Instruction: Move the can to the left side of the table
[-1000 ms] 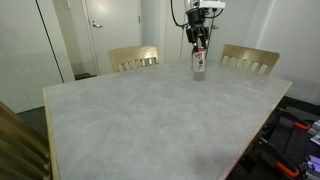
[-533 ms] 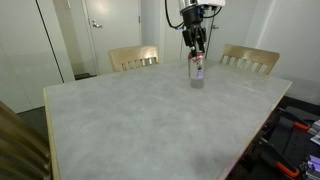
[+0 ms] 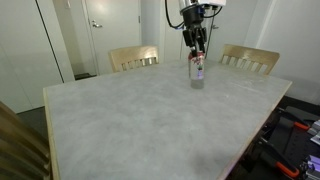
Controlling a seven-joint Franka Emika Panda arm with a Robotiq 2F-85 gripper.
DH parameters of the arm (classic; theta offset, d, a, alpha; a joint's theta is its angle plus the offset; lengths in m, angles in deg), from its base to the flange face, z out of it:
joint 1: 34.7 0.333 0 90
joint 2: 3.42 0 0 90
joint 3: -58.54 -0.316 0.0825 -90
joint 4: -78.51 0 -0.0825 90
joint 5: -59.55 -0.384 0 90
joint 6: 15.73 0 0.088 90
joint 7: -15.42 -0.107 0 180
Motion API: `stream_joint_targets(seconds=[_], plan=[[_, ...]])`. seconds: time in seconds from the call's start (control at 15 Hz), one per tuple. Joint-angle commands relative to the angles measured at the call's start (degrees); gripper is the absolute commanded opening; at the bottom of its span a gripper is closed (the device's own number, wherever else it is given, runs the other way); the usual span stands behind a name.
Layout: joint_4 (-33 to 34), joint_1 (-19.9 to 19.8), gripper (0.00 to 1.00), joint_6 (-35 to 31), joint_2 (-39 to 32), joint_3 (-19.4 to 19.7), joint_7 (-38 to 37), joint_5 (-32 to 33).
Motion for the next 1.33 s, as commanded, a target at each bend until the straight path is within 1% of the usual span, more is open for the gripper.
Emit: stream_joint_targets(seconds=[0.0,0.13,0.4,0.53,0.8,1.13,1.27], plan=[[0.37,0.26,0.4,0.04,-0.15,-0.56,0.29,0.22],[0.94,1.23,0.4,-0.41,-0.31,-1.75,1.38,0.32],[2.47,3.86,0.4,-0.77,-0.86,-5.66,5.55,-0.62],[3.71,5.34,0.4,-2.01,-2.06,-7.34,6.17,-1.35],[5.75,7.81,0.4,-6.5,-5.23,-10.39,8.38,-3.67],[8.52,10.58,0.4,-14.84,-10.65,-13.26,12.27,-3.27],[10.13,11.44,0.4,-16.91,-12.96,-14.03,13.84,-2.83]])
